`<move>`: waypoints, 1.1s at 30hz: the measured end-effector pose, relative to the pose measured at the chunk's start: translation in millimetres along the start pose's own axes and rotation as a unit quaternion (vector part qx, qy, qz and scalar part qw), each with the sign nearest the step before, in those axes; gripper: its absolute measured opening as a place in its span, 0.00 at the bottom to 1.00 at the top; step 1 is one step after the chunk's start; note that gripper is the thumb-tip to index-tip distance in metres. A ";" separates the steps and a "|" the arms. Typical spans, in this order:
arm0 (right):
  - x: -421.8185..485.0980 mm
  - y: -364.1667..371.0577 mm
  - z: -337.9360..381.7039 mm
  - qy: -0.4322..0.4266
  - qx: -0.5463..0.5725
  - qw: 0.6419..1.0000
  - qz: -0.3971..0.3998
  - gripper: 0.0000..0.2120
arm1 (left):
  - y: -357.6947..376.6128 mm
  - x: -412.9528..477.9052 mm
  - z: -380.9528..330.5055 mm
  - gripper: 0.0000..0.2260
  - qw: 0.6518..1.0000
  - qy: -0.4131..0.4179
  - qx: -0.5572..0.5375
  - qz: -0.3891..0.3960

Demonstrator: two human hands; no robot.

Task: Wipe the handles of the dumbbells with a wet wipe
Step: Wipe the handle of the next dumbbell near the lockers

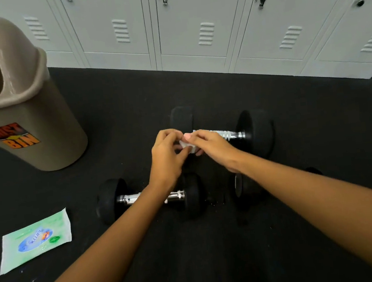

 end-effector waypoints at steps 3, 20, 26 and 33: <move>1.9 -23.2 6.4 -0.012 0.016 1.000 -0.003 0.11 | 8.4 18.1 -10.7 0.08 1.000 0.006 -0.012 0.011; 52.8 -67.9 -54.8 0.065 -0.032 0.972 -0.222 0.08 | 38.1 100.7 33.4 0.18 0.962 0.022 0.250 0.109; 66.6 -55.9 -63.3 0.047 -0.056 0.976 -0.204 0.06 | 50.2 99.5 45.7 0.17 0.968 0.029 0.248 0.024; 71.0 -43.7 -55.3 -0.049 -0.186 0.961 -0.198 0.02 | 50.6 96.2 45.6 0.18 0.962 0.059 0.263 -0.032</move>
Point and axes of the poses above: each hand's wrist, its own x-axis towards the middle knuckle, its own y-axis out of the palm, z = x × y, the point moved 5 cm from there along x, towards the middle knuckle, and after that the axes turned 7 degrees about z, right-handed, at the moved point
